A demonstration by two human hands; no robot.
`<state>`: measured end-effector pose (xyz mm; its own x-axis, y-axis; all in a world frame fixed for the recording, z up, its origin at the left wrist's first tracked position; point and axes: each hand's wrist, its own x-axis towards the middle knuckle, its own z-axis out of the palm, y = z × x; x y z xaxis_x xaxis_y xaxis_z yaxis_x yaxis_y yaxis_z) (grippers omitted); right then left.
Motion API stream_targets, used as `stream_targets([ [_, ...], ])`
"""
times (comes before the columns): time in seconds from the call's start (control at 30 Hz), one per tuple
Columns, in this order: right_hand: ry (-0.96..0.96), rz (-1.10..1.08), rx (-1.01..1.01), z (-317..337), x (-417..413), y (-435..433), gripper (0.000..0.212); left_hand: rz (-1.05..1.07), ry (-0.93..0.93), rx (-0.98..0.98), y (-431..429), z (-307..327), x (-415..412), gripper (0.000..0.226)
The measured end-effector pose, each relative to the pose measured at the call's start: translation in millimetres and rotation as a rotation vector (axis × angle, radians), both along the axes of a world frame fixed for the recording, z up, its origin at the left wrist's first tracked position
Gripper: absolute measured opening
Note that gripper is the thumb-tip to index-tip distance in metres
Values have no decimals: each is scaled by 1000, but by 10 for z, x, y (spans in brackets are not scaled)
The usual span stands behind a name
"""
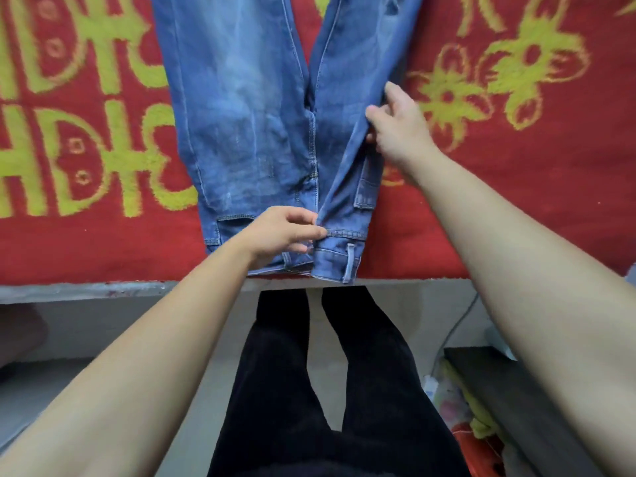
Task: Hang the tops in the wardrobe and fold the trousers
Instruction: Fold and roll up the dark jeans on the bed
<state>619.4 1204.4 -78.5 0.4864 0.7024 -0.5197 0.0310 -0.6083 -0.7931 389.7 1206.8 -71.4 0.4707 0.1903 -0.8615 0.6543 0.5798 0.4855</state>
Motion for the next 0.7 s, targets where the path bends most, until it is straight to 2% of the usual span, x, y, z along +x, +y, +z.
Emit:
stream_targets([
  [0.03, -47, 74, 37, 35, -209, 196, 15, 79, 14, 2, 77, 18, -211, 10],
  [0.17, -195, 366, 59, 57, -1046, 820, 39, 376, 126, 80, 284, 78, -951, 12],
  [0.3, -258, 574, 24, -86, -1790, 1137, 56, 486, 333, 173, 381, -54, -1475, 11],
  [0.43, -345, 778, -96, -363, -2250, 1293, 59, 478, 456, 203, 301, -371, -1674, 20],
  [0.57, -345, 892, -199, -531, -2291, 1426, 68, 364, 581, 304, 360, -638, -1733, 14],
  [0.63, -284, 863, -194, -491, -2247, 1409, 70, 294, 590, 311, 418, -648, -1736, 15],
  [0.7, -301, 723, -92, -435, -2191, 1272, 59, 288, 581, 280, 458, -605, -1731, 19],
])
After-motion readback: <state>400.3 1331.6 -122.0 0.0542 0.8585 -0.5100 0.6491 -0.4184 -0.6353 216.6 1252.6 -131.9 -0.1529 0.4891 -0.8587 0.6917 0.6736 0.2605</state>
